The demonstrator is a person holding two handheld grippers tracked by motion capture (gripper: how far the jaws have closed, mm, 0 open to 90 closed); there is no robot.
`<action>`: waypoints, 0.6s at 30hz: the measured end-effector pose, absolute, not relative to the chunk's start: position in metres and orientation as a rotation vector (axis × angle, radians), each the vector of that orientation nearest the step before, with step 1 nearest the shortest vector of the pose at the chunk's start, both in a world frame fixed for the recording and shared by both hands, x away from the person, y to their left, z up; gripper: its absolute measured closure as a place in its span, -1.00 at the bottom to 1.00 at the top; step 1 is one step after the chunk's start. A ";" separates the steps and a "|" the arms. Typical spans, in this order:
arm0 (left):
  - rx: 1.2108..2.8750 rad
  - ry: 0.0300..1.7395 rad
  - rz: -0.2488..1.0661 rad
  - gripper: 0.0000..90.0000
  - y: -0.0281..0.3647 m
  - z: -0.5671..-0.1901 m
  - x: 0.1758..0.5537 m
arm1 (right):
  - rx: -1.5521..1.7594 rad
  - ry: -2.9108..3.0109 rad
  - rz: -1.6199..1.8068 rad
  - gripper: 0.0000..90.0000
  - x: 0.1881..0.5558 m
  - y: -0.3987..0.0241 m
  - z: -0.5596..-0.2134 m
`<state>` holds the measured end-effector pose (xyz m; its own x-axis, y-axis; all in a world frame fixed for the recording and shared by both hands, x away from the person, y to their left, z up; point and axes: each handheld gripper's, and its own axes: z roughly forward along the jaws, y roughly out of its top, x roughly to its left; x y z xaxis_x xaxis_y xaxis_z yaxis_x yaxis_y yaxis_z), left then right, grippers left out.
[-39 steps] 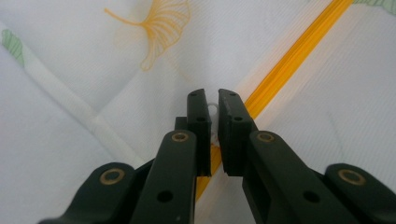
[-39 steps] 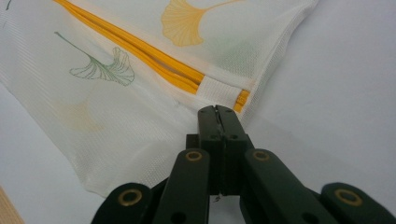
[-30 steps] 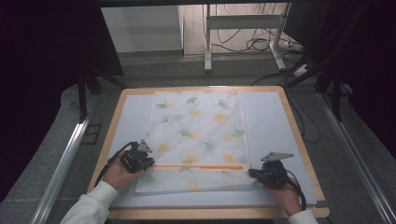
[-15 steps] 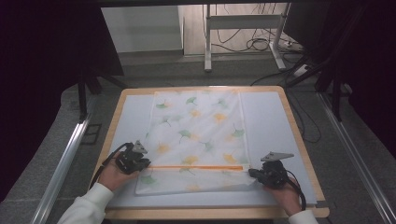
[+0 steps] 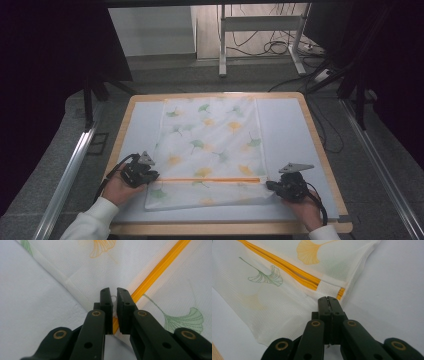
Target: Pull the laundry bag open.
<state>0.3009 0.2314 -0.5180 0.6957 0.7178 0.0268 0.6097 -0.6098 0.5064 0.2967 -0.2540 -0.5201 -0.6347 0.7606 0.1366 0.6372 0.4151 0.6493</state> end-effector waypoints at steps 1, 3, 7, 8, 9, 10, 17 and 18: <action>2.436 1.024 0.310 0.88 0.233 -0.518 0.300 | 1.242 2.486 1.021 1.00 0.297 -0.254 -0.520; 2.426 1.026 0.298 0.88 0.236 -0.519 0.298 | 1.242 2.486 1.020 1.00 0.297 -0.254 -0.520; 2.426 1.020 0.308 0.88 0.236 -0.519 0.295 | 1.244 2.485 1.019 1.00 0.296 -0.254 -0.520; 2.424 1.018 0.310 0.87 0.237 -0.519 0.294 | 1.244 2.485 1.019 1.00 0.296 -0.254 -0.520; 2.422 1.017 0.313 0.87 0.237 -0.519 0.294 | 1.243 2.484 1.019 1.00 0.296 -0.254 -0.520; 2.418 1.018 0.313 0.87 0.237 -0.520 0.294 | 1.243 2.483 1.020 1.00 0.296 -0.254 -0.520; 2.409 1.025 0.312 0.87 0.236 -0.521 0.300 | 1.245 2.484 1.021 1.00 0.296 -0.254 -0.520; 2.408 1.027 0.312 0.87 0.236 -0.521 0.301 | 1.243 2.483 1.023 1.00 0.296 -0.254 -0.520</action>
<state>0.3007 0.2360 -0.5211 0.6892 0.7244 0.0141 0.6101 -0.5907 0.5281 0.2962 -0.2538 -0.5201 -0.6335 0.7618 0.1358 0.6365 0.4132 0.6512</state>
